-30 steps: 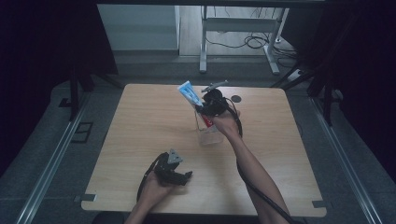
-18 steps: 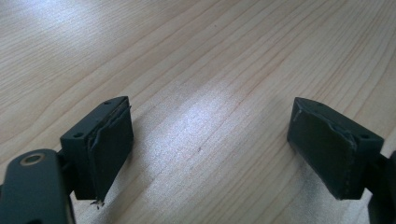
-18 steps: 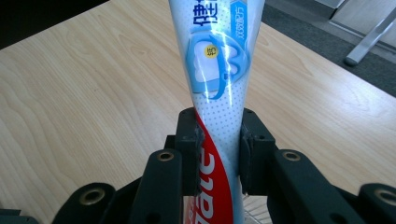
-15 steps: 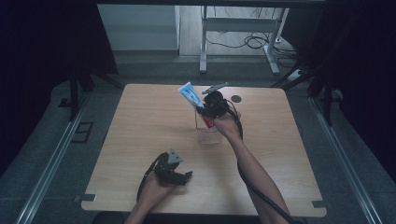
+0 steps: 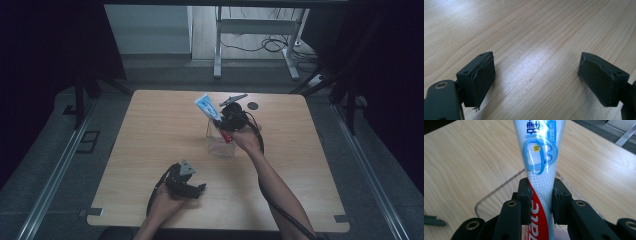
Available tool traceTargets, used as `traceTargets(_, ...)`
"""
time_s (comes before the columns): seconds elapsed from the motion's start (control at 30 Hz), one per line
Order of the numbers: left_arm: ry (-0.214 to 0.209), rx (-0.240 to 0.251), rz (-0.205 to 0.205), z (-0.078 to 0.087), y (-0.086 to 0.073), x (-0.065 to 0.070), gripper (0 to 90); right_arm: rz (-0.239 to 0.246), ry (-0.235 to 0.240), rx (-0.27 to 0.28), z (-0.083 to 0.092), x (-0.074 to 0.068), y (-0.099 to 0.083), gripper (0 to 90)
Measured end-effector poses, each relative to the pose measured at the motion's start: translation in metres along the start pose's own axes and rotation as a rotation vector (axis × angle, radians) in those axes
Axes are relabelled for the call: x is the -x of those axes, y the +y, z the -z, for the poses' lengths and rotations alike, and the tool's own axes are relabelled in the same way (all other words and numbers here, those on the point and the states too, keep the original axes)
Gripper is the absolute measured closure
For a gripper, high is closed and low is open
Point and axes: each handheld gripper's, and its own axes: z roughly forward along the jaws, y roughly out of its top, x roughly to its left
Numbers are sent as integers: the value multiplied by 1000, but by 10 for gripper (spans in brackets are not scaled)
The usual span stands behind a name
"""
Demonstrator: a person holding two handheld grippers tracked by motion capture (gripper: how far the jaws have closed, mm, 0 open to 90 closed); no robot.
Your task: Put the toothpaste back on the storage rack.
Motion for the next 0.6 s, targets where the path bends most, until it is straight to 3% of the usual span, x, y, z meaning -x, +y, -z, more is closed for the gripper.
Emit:
traceTargets(0.3, 0, 0, 0, 0, 0, 0, 144, -7, 16, -12, 1, 2, -7, 712)
traceTargets(0.6, 0, 0, 0, 0, 0, 0, 144, 7, 23, -70, -3, 2, -18, 705)
